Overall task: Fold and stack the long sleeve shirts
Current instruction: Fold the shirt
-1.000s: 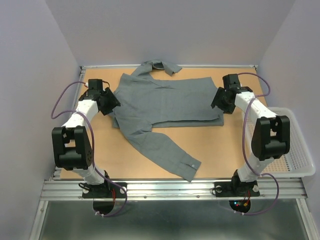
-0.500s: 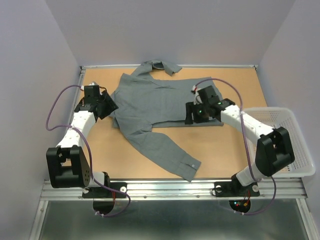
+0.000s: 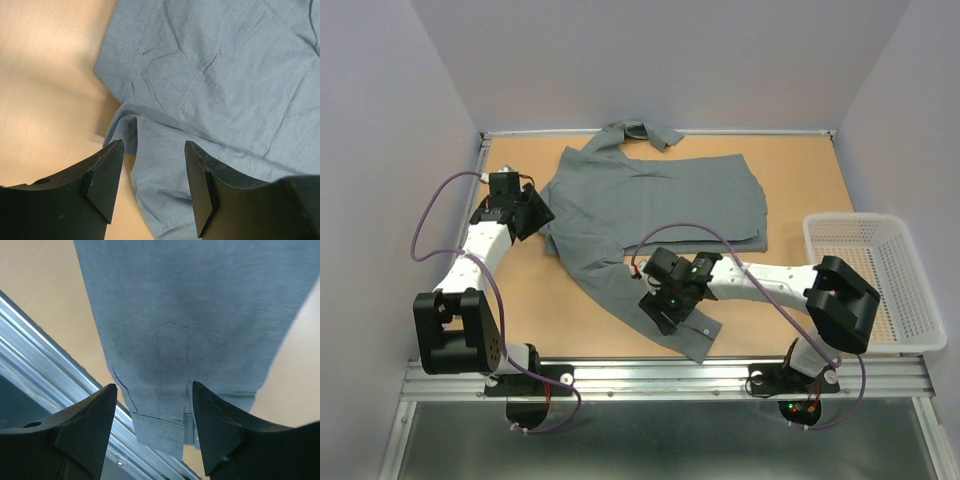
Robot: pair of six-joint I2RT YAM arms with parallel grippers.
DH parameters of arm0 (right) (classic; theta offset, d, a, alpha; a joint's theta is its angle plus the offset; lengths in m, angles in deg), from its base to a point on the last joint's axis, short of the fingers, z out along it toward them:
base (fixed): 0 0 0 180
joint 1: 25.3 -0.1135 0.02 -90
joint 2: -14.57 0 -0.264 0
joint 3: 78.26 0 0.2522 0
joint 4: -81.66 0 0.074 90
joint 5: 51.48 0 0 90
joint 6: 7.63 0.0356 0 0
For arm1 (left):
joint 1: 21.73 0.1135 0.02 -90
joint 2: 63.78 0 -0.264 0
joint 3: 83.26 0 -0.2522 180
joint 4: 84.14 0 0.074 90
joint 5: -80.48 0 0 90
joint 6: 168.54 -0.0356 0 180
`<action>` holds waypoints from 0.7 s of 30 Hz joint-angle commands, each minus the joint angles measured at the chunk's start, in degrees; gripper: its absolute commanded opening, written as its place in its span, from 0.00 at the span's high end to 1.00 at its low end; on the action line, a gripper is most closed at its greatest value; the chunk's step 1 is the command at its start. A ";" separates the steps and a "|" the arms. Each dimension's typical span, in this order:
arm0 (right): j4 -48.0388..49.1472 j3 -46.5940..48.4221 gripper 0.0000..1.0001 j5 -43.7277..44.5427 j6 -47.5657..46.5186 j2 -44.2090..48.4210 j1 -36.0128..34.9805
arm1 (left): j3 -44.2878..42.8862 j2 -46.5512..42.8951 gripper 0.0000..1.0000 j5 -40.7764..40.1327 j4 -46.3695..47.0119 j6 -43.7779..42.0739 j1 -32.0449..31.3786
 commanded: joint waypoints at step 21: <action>-3.79 0.45 0.70 14.24 1.25 -10.27 -12.12 | -2.22 -2.08 0.28 -4.42 -1.16 -1.41 0.26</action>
